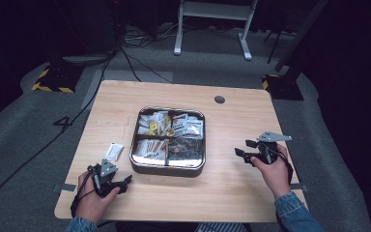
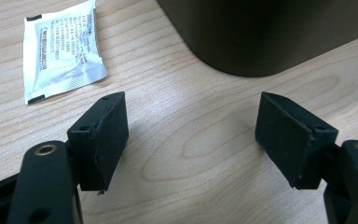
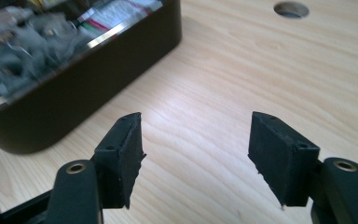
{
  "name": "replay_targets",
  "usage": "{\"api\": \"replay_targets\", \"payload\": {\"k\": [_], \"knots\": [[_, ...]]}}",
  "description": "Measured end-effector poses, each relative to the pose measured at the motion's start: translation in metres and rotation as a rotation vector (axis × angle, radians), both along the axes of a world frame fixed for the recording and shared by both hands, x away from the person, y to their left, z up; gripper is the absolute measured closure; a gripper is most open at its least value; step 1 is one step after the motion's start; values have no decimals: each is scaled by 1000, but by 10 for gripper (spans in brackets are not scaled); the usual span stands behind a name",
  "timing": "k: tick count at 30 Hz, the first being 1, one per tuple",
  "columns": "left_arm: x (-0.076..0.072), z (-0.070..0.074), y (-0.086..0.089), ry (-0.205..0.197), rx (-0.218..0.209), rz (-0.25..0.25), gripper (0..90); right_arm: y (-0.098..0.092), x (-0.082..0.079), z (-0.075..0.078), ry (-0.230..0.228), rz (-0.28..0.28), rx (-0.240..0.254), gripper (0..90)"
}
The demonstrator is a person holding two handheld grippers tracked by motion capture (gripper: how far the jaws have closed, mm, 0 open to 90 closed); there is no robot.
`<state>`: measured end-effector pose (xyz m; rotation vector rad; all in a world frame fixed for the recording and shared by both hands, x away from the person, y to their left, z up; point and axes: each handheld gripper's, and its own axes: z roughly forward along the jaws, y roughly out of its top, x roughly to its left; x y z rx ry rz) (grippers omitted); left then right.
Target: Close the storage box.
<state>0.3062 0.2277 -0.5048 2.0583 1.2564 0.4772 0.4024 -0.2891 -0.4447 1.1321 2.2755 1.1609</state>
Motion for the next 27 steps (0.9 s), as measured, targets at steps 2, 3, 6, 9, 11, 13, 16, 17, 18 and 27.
{"api": "replay_targets", "payload": {"k": [2,3,6,9,11,13,16,17,18,27], "knots": [[0,0,0,0,0,0,261,-4,-2,-7,7,-12,-3,353],[0,0,0,0,1,0,261,-6,-3,-10,14,-18,-8,349],[0,0,0,-1,3,-2,261,-12,-7,-22,16,-24,-49,348],[0,0,0,1,4,-2,261,-18,-11,-36,31,-42,-65,350],[0,0,0,2,1,-1,261,-20,-12,-45,60,-37,-99,350],[0,0,0,1,3,-3,261,-22,-13,-50,67,-41,-117,350],[0,0,0,1,4,-3,261,-23,-13,-54,60,-52,-107,321],[0,0,0,2,2,-1,261,-22,-13,-55,55,-53,-102,308],[0,0,0,1,2,-1,261,-21,-13,-56,48,-57,-100,291],[0,0,0,0,2,-1,261,-11,-12,-60,42,-60,-103,141]]}}
